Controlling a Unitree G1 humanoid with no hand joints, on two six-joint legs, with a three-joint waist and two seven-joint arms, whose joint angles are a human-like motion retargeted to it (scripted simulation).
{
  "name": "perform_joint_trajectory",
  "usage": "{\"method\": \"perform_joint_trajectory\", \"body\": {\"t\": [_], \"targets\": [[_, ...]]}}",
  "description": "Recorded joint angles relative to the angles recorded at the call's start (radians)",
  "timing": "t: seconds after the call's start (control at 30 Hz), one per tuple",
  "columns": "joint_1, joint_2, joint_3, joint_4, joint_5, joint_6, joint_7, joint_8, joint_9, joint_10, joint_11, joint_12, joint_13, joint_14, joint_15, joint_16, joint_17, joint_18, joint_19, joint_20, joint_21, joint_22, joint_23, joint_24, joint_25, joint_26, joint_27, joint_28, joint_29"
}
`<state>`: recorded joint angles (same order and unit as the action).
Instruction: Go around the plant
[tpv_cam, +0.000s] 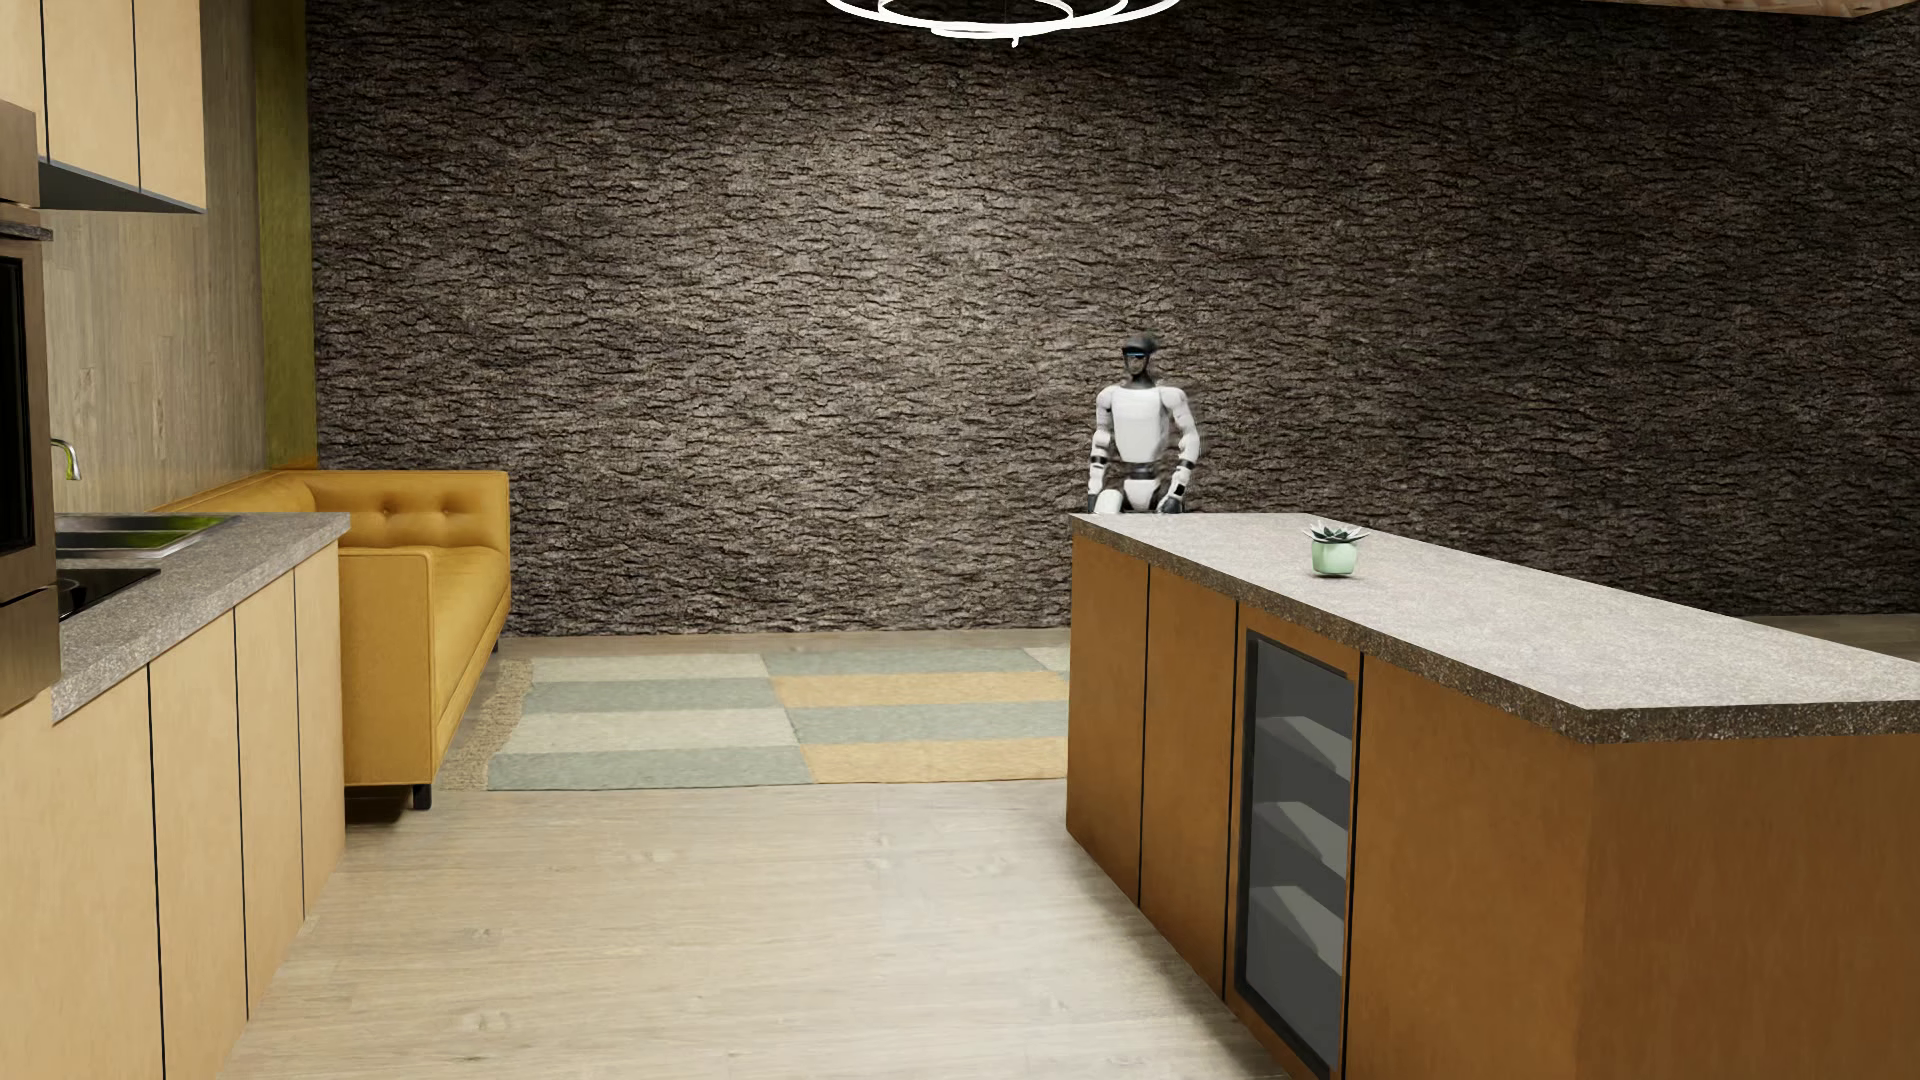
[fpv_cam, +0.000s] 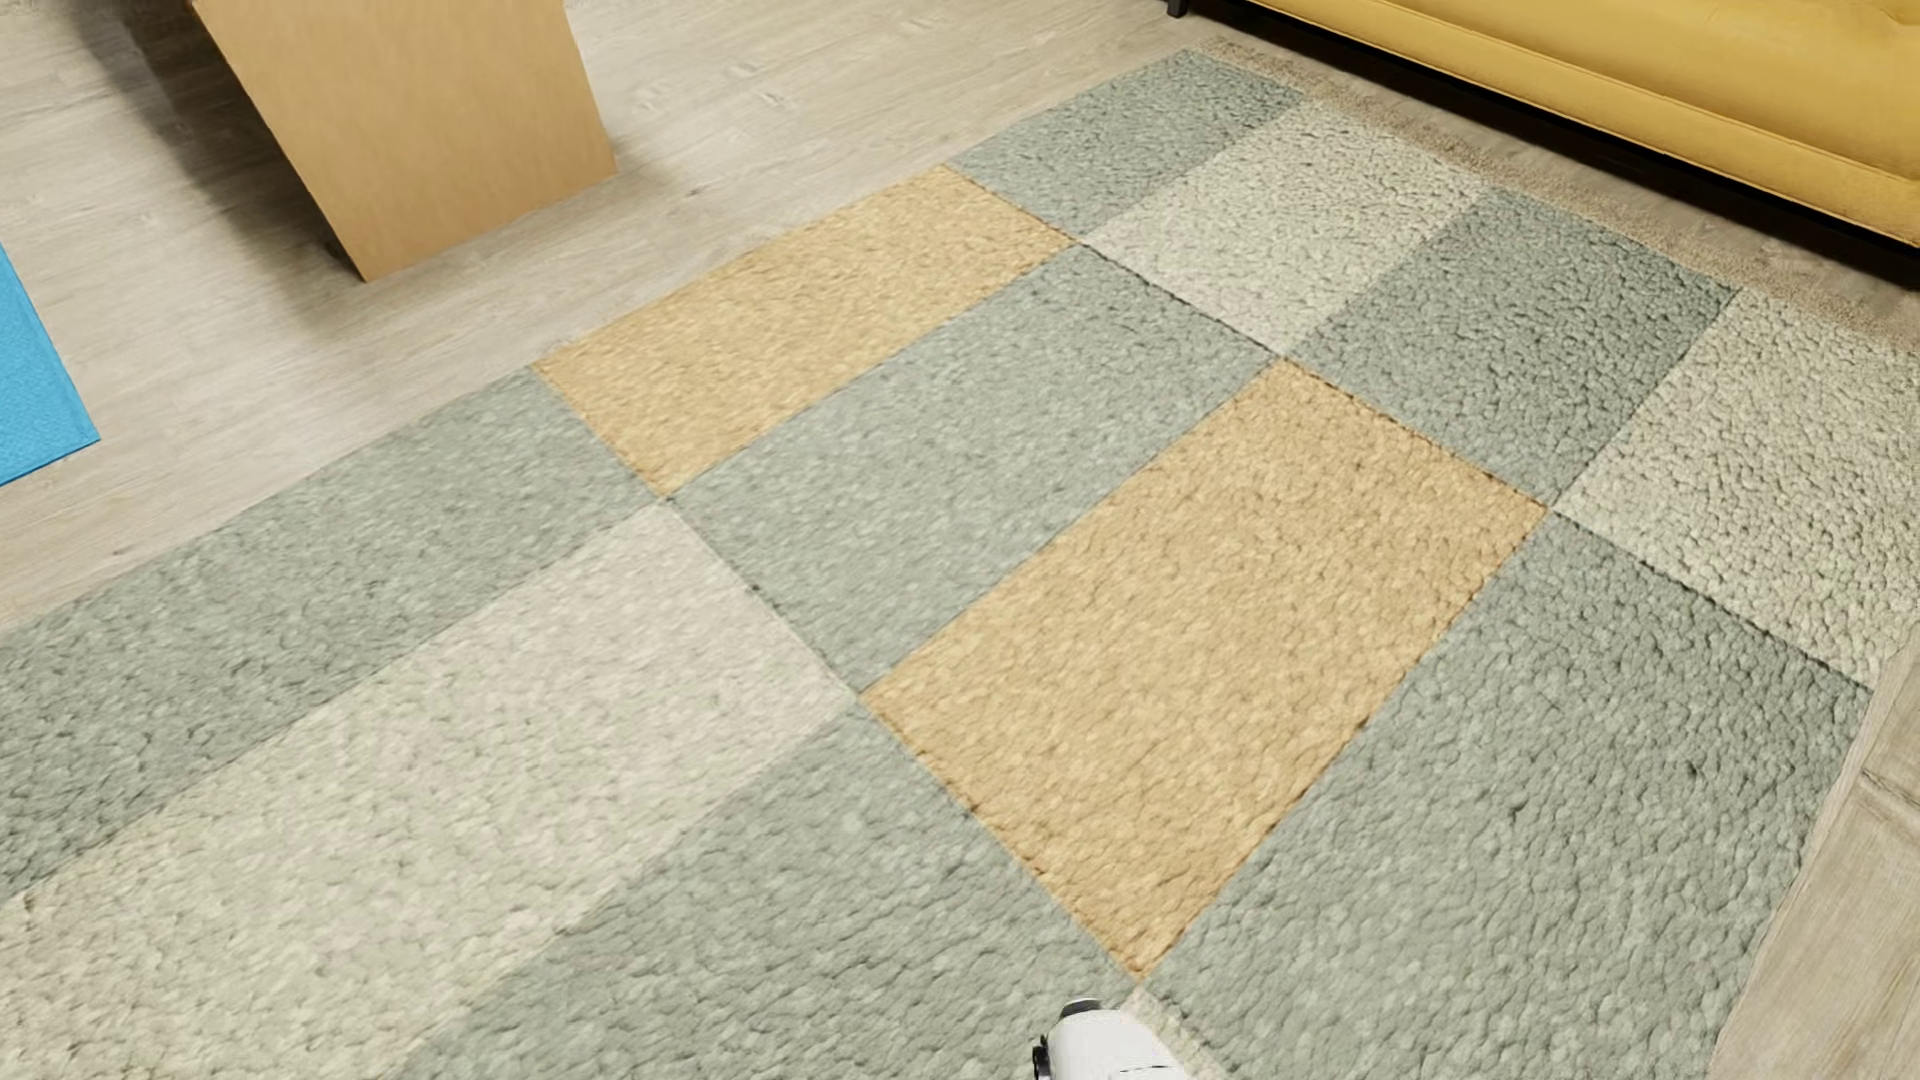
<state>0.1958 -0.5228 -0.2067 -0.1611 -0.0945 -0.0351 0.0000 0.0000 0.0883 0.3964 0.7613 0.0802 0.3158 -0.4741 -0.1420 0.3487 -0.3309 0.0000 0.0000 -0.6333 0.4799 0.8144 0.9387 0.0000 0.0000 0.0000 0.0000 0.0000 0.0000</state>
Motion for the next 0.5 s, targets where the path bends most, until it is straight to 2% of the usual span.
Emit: {"method": "perform_joint_trajectory", "body": {"t": [0.1, 0.13, 0.17, 0.2, 0.23, 0.27, 0.3, 0.33, 0.37, 0.4, 0.43, 0.5], "targets": [[0.110, -0.053, -0.047, 0.006, -0.014, 0.002, 0.000, 0.000, 0.011, -0.010, -0.078, -0.035, 0.009, -0.045, 0.020, -0.004, -0.002, 0.000, 0.000, -0.001, -0.011, 0.038, 0.056, 0.000, 0.000, 0.000, 0.000, 0.000, 0.000], [0.137, -0.066, -0.076, 0.010, -0.030, 0.005, 0.000, 0.000, 0.006, -0.019, -0.047, -0.036, 0.007, -0.024, 0.009, -0.003, -0.004, 0.000, 0.000, -0.020, -0.005, 0.051, 0.064, 0.000, 0.000, 0.000, 0.000, 0.000, 0.000], [0.150, -0.082, -0.093, 0.035, -0.007, 0.015, 0.000, 0.000, -0.004, -0.003, -0.007, -0.019, 0.008, 0.009, 0.002, 0.008, -0.004, 0.000, 0.000, -0.050, 0.002, 0.033, 0.072, 0.000, 0.000, 0.000, 0.000, 0.000, 0.000], [0.138, -0.101, -0.116, 0.060, 0.004, 0.028, 0.000, 0.000, -0.016, 0.036, 0.064, -0.002, 0.011, 0.074, -0.030, -0.013, -0.003, 0.000, 0.000, -0.015, -0.001, 0.072, 0.078, 0.000, 0.000, 0.000, 0.000, 0.000, 0.000], [0.139, -0.071, -0.121, 0.078, 0.017, 0.043, 0.000, 0.000, -0.016, 0.100, 0.110, 0.014, 0.016, 0.180, -0.065, -0.012, -0.014, 0.000, 0.000, -0.068, 0.008, 0.084, 0.068, 0.000, 0.000, 0.000, 0.000, 0.000, 0.000], [0.099, -0.037, -0.113, 0.090, 0.030, 0.040, 0.000, 0.000, -0.024, 0.213, 0.136, 0.046, 0.001, 0.344, -0.103, -0.010, -0.004, 0.000, 0.000, -0.069, 0.024, 0.082, 0.090, 0.000, 0.000, 0.000, 0.000, 0.000, 0.000], [0.005, 0.006, -0.093, 0.096, 0.033, 0.030, 0.000, 0.000, -0.034, 0.399, 0.141, 0.068, -0.001, 0.497, -0.142, -0.008, 0.000, 0.000, 0.000, -0.080, 0.018, 0.092, 0.088, 0.000, 0.000, 0.000, 0.000, 0.000, 0.000], [-0.089, 0.085, -0.067, 0.121, 0.069, 0.037, 0.000, 0.000, -0.001, 0.612, 0.125, 0.081, -0.012, 0.577, -0.175, -0.014, 0.001, 0.000, 0.000, -0.082, 0.000, 0.093, 0.065, 0.000, 0.000, 0.000, 0.000, 0.000, 0.000], [-0.199, 0.152, 0.002, 0.123, 0.098, 0.034, 0.000, 0.000, 0.014, 0.804, 0.096, 0.104, -0.025, 0.571, -0.198, -0.008, 0.011, 0.000, 0.000, -0.067, 0.000, 0.078, 0.042, 0.000, 0.000, 0.000, 0.000, 0.000, 0.000], [-0.291, 0.245, 0.053, 0.105, 0.094, 0.015, 0.000, 0.000, 0.025, 0.910, 0.048, 0.117, -0.038, 0.551, -0.209, -0.002, 0.006, 0.000, 0.000, -0.084, 0.012, 0.090, 0.024, 0.000, 0.000, 0.000, 0.000, 0.000, 0.000], [-0.396, 0.326, 0.112, 0.087, 0.087, -0.002, 0.000, 0.000, 0.023, 0.917, -0.006, 0.139, -0.046, 0.554, -0.213, -0.009, 0.004, 0.000, 0.000, -0.058, 0.008, 0.096, -0.013, 0.000, 0.000, 0.000, 0.000, 0.000, 0.000], [-0.532, 0.505, 0.242, 0.065, 0.083, -0.028, 0.000, 0.000, 0.038, 0.655, -0.136, 0.187, -0.068, 0.651, -0.197, -0.001, 0.002, 0.000, 0.000, -0.004, -0.009, 0.060, -0.078, 0.000, 0.000, 0.000, 0.000, 0.000, 0.000]]}}
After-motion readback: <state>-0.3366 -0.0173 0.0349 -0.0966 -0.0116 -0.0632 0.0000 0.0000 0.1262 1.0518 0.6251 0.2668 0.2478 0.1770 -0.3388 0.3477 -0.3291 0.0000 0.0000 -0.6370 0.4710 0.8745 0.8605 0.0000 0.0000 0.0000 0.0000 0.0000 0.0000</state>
